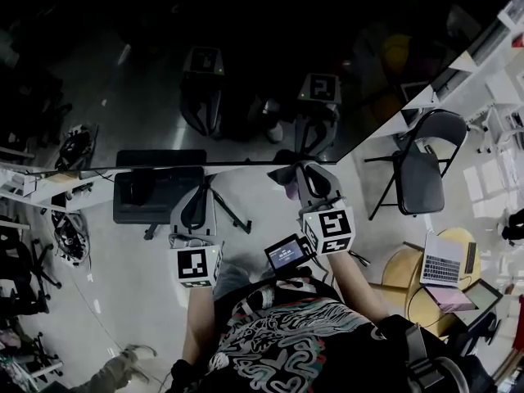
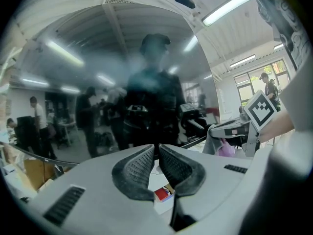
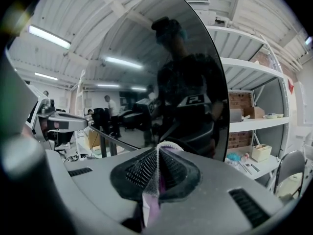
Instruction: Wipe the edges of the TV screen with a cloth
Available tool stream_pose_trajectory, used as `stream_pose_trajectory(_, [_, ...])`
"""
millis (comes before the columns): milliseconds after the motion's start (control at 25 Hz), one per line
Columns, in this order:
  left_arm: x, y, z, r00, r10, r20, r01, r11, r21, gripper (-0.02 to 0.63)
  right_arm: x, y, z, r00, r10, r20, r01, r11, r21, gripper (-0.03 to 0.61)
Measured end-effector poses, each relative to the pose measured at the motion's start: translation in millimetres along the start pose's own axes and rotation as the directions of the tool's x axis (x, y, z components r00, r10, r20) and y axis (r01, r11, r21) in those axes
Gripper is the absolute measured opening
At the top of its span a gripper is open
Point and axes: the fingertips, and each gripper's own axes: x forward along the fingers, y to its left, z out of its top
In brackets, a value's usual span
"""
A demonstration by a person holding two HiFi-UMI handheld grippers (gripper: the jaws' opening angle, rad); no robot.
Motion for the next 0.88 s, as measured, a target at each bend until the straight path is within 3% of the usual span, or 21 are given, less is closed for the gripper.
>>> stream_pose_trajectory(880, [-25.7, 57.7, -11.5, 0.999, 0.04, -0.028, -0.042, 0.998, -0.044, 0.04, 33.2, 51.4, 6.0, 0.999, 0.022, -0.032, -0.021, 0.999, 0.025, 0.038])
